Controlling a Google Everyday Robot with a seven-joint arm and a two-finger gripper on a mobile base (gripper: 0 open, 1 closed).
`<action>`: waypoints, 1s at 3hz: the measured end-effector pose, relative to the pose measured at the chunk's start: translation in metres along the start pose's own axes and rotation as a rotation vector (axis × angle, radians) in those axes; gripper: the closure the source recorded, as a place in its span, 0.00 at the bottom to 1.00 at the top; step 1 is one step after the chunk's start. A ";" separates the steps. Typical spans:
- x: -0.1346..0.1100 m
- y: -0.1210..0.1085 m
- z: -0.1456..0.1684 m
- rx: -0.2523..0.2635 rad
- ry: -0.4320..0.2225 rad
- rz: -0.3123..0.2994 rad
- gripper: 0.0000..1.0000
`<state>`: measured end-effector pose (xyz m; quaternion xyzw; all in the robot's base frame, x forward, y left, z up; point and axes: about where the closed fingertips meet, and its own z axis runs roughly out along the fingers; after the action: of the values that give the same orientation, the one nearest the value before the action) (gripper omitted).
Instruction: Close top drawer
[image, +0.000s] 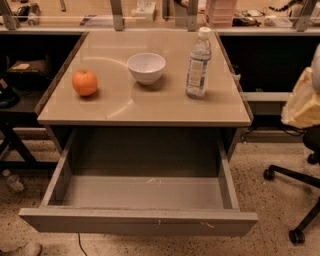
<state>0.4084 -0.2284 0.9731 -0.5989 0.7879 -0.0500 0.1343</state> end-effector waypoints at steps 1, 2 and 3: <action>0.018 0.042 0.012 -0.069 0.046 0.024 1.00; 0.019 0.099 0.042 -0.220 0.046 0.025 1.00; 0.017 0.109 0.052 -0.250 0.038 0.027 1.00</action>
Offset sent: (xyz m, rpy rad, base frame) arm -0.1538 0.0429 -0.1192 0.0998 0.4601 0.0408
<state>0.3170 -0.2103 0.8945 -0.5992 0.7984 0.0393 0.0443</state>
